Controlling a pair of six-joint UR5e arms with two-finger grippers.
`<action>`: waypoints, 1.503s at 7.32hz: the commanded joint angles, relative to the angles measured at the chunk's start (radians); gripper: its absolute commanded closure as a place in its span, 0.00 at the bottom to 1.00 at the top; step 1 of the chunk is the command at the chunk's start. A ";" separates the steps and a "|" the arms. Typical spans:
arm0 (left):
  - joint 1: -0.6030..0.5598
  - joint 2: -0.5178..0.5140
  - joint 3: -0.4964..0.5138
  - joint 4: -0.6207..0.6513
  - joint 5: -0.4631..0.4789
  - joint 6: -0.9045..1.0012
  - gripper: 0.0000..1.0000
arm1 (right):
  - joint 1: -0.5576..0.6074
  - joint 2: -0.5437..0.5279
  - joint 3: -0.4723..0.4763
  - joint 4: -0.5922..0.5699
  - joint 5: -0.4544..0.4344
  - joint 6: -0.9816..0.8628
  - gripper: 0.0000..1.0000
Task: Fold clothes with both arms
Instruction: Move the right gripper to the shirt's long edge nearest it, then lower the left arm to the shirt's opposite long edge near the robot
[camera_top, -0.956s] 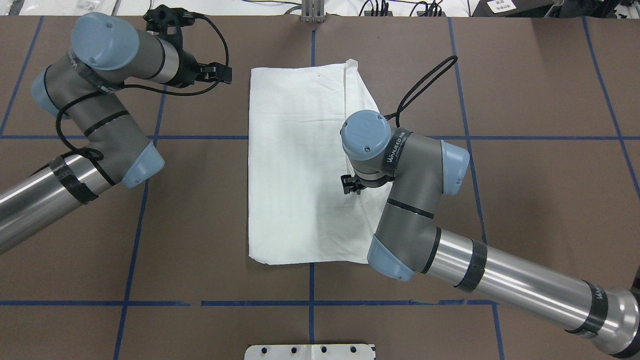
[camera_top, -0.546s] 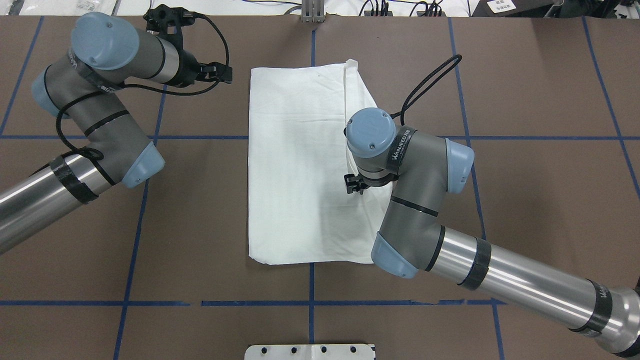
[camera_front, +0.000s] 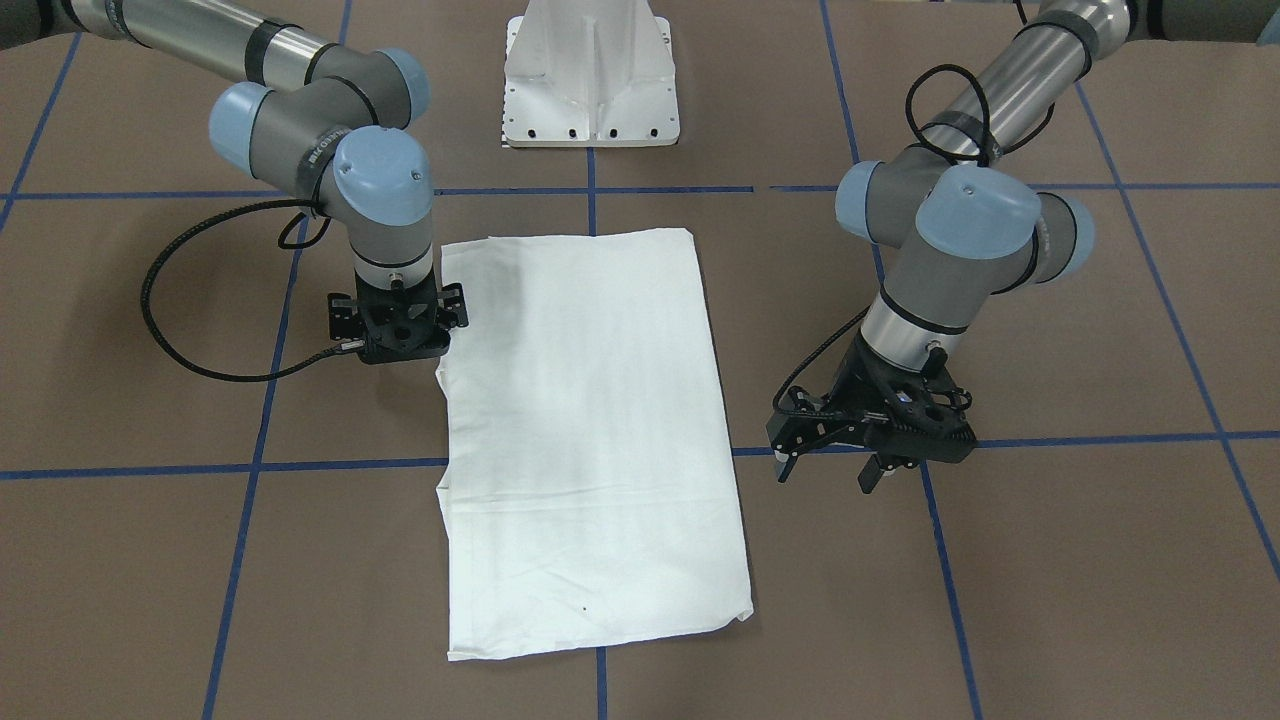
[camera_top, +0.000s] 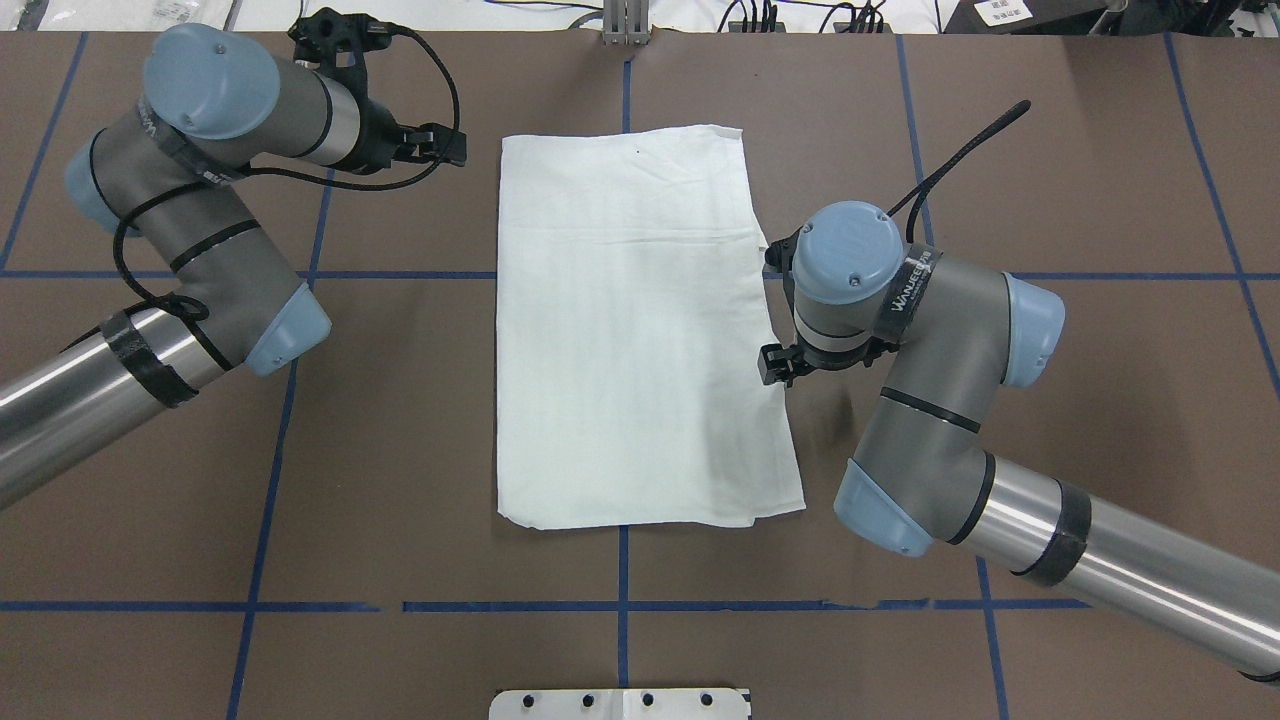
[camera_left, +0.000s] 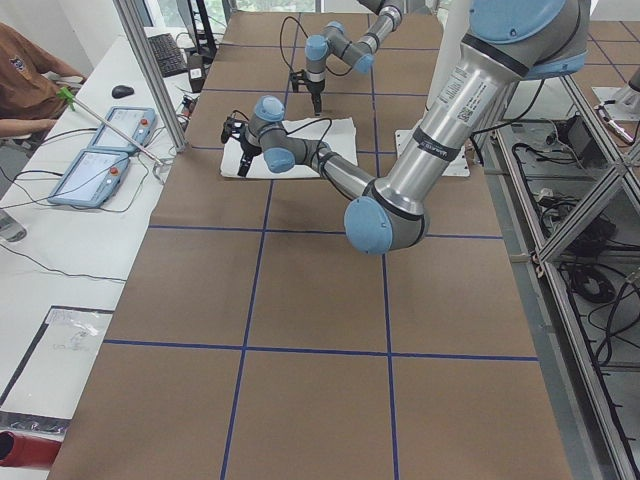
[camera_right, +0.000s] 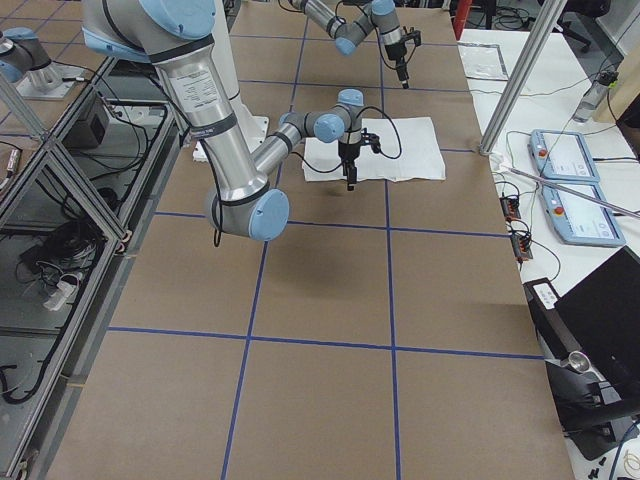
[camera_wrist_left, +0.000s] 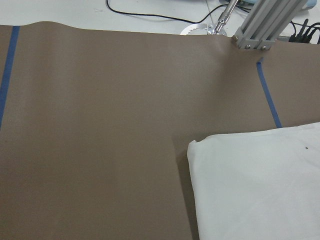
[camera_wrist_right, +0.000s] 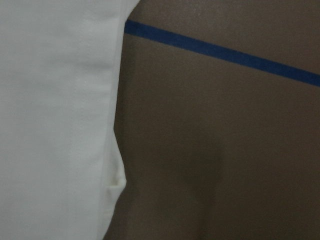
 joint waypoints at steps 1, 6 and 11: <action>-0.002 0.000 0.000 0.001 -0.002 0.004 0.00 | 0.011 -0.001 0.077 0.000 0.000 0.005 0.00; 0.090 0.215 -0.327 0.009 -0.134 -0.315 0.00 | 0.012 -0.078 0.306 -0.002 0.045 0.206 0.00; 0.460 0.357 -0.487 0.072 0.135 -0.707 0.00 | 0.000 -0.076 0.334 0.001 0.046 0.295 0.00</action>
